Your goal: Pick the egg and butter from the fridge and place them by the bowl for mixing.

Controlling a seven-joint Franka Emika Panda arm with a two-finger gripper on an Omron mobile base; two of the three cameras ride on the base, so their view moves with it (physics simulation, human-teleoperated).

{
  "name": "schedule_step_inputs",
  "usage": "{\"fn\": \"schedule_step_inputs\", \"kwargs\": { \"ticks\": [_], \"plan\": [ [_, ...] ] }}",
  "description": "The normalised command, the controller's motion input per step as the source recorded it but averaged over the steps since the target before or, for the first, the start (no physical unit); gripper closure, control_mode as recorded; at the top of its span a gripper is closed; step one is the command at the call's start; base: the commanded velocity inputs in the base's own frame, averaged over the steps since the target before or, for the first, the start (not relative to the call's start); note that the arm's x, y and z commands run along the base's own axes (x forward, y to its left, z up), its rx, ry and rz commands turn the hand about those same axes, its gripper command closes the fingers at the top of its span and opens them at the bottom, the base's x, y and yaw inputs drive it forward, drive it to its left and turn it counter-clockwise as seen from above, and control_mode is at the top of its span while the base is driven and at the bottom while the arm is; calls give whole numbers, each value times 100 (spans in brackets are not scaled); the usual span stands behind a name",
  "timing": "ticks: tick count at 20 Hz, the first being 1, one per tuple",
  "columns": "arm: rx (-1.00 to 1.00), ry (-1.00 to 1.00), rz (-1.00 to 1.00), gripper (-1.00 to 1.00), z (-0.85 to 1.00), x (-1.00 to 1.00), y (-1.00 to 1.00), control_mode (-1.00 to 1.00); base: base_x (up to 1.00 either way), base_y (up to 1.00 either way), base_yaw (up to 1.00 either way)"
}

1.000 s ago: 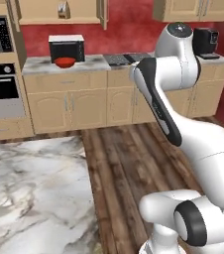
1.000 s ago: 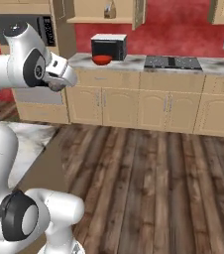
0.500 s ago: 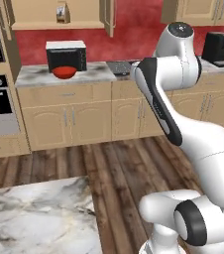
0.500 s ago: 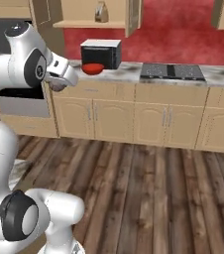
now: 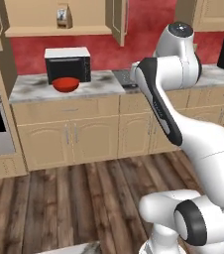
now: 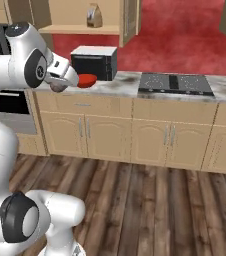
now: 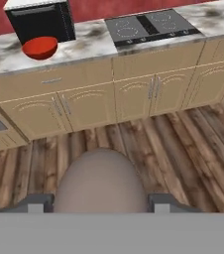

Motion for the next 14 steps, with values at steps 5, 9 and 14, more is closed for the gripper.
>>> {"fn": "schedule_step_inputs", "kwargs": {
  "ticks": [5,9,14],
  "plan": [
    [0,0,0,100,0,0,0,100,94,-4,2],
    [0,0,0,100,0,0,0,100,83,0,0],
    [0,0,0,100,0,0,0,100,54,40,0]
  ]
}}
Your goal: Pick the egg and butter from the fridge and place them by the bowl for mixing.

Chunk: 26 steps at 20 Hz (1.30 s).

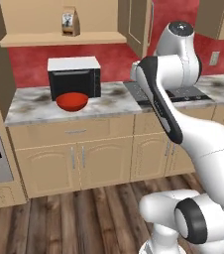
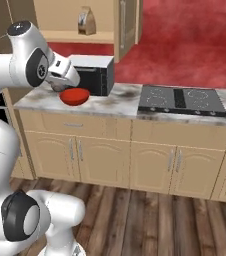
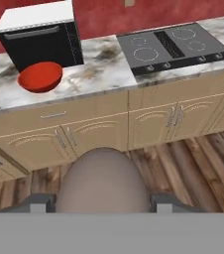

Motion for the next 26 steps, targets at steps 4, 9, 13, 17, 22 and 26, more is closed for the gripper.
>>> {"fn": "schedule_step_inputs", "kwargs": {
  "ticks": [4,9,13,17,22,26],
  "plan": [
    [0,0,0,100,0,0,0,100,49,29,0],
    [0,0,0,100,0,0,0,100,73,4,-1],
    [0,0,0,100,0,0,0,100,78,5,-2],
    [0,0,0,100,0,0,0,100,76,17,-4],
    [0,0,0,100,0,0,0,100,31,23,-3],
    [0,0,0,100,0,0,0,100,28,22,-2]
  ]
}}
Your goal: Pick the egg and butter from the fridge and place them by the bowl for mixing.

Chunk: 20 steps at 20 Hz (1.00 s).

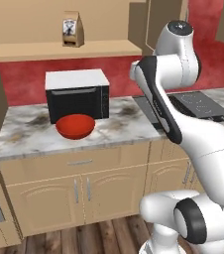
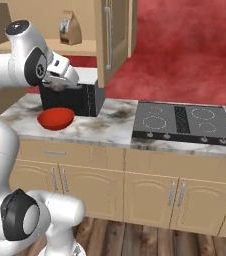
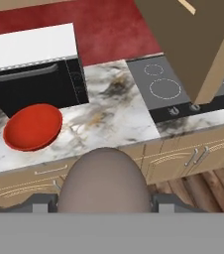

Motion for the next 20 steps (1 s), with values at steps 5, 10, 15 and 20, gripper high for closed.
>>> {"fn": "schedule_step_inputs", "kwargs": {
  "ticks": [5,10,15,20],
  "plan": [
    [0,0,0,100,0,0,0,100,35,50,-1],
    [0,0,0,100,0,0,0,100,37,38,-1],
    [0,0,0,100,0,0,0,100,51,24,-2],
    [0,0,0,100,0,0,0,100,46,24,-4]
  ]
}}
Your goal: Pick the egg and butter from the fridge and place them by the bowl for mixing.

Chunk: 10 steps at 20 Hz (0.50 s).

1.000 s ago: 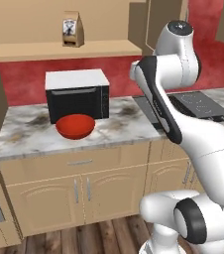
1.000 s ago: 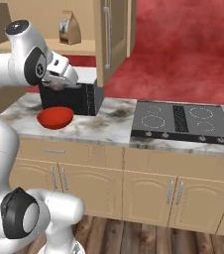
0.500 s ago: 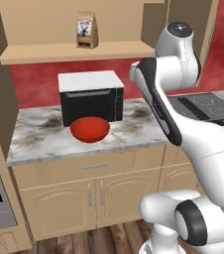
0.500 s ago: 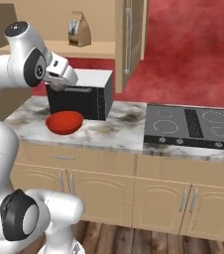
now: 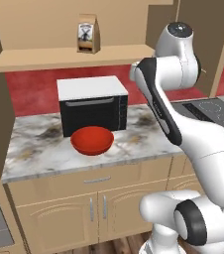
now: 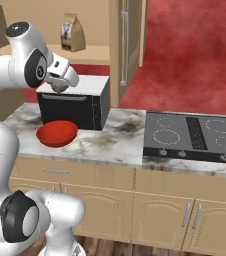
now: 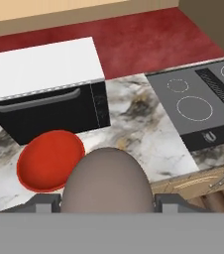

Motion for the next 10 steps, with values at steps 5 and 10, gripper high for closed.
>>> {"fn": "schedule_step_inputs", "kwargs": {
  "ticks": [5,10],
  "plan": [
    [0,0,0,100,0,0,0,100,15,23,0],
    [0,0,0,100,0,0,0,100,15,28,-1]
  ]
}}
